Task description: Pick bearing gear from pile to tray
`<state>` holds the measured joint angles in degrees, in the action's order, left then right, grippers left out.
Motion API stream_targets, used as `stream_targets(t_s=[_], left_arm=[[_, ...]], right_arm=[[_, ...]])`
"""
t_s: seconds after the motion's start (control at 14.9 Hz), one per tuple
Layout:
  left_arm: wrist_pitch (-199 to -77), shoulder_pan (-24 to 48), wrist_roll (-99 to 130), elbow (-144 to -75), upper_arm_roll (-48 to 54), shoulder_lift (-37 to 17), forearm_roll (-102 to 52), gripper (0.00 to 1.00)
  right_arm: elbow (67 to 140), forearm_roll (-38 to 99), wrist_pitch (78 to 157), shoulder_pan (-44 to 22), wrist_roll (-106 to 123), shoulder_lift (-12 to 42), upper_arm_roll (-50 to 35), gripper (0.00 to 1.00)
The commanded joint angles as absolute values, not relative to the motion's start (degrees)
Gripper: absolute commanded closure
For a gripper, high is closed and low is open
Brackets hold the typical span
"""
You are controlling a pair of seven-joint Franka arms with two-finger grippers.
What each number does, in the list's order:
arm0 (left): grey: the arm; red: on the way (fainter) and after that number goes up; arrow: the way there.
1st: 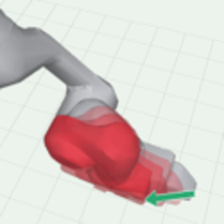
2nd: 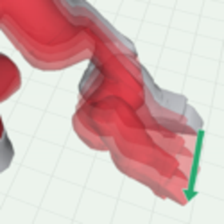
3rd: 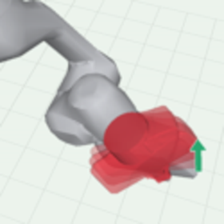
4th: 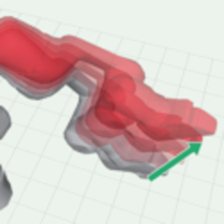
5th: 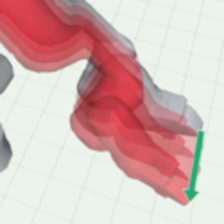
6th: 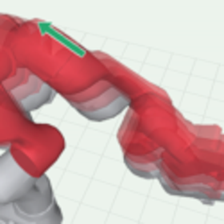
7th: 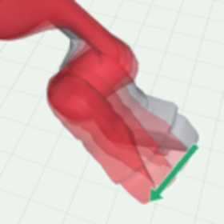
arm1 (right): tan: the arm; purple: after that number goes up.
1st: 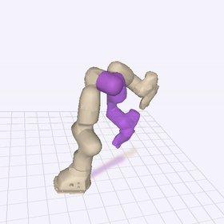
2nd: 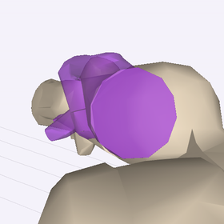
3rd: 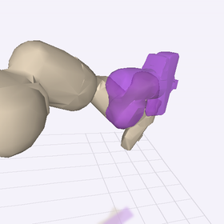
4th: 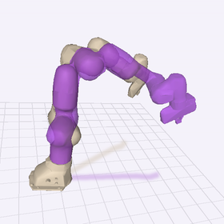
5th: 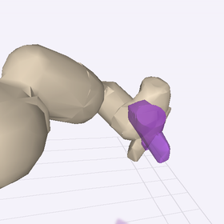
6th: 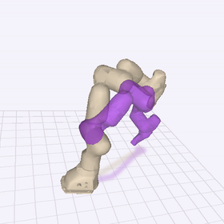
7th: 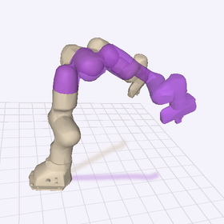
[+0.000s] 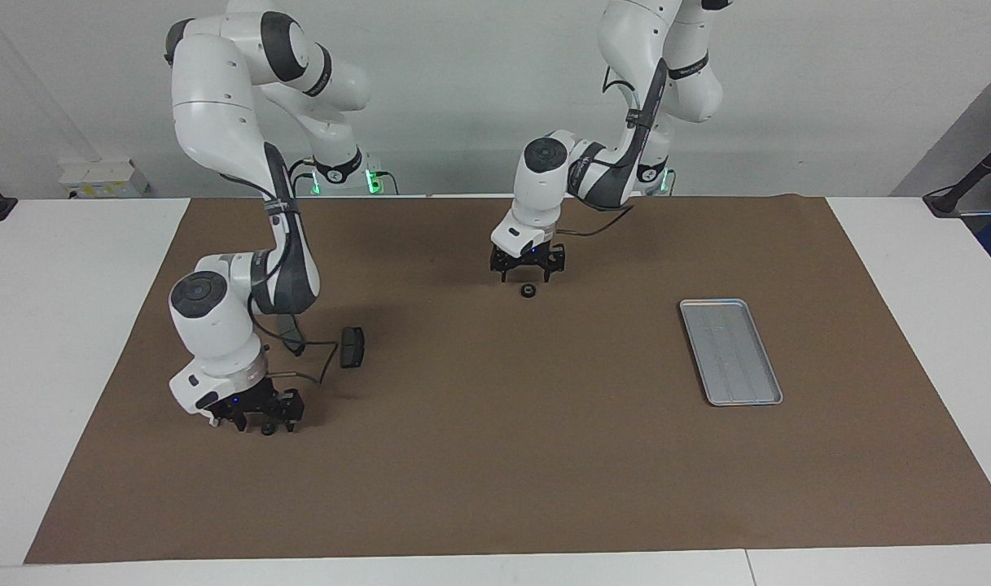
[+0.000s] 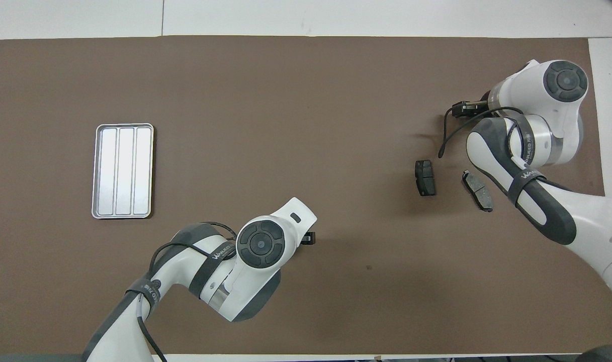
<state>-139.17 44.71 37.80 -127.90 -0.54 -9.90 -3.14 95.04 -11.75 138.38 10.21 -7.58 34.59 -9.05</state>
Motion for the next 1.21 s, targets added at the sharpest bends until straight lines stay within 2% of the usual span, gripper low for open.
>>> stream_targets(t_s=[0.0,0.27,0.4,0.6,0.81,1.01,1.14], left_arm=[[-140.71,45.18,37.27,-128.93,-1.14,-9.84,-3.25,0.0],[-140.97,44.83,36.65,-128.94,-1.14,-10.02,-3.25,0.0],[-141.94,44.82,36.56,-129.02,-1.14,-10.63,-3.25,0.0],[-142.03,44.91,36.47,-129.2,-1.14,-10.72,-3.25,0.0],[-142.21,44.74,35.95,-129.2,-1.23,-10.72,-3.25,0.0],[-142.29,44.74,35.95,-129.11,-1.23,-10.72,-3.25,0.06],[-142.56,44.74,35.95,-129.02,-1.23,-10.81,-3.25,0.12]], right_arm=[[93.78,-12.22,138.6,11.16,-8.0,35.68,-9.67,0.19],[93.78,-12.13,138.52,11.07,-8.09,35.68,-9.76,0.44],[93.78,-12.04,138.6,11.07,-8.87,35.68,-9.76,0.5],[93.78,-12.13,138.69,11.07,-9.67,35.68,-9.76,0.69],[93.78,-12.22,138.6,11.07,-9.67,35.68,-9.76,0.83],[93.78,-12.3,138.6,11.07,-9.58,35.68,-9.76,1.0],[93.78,-12.57,138.25,11.07,-9.49,35.68,-9.76,1.0]])
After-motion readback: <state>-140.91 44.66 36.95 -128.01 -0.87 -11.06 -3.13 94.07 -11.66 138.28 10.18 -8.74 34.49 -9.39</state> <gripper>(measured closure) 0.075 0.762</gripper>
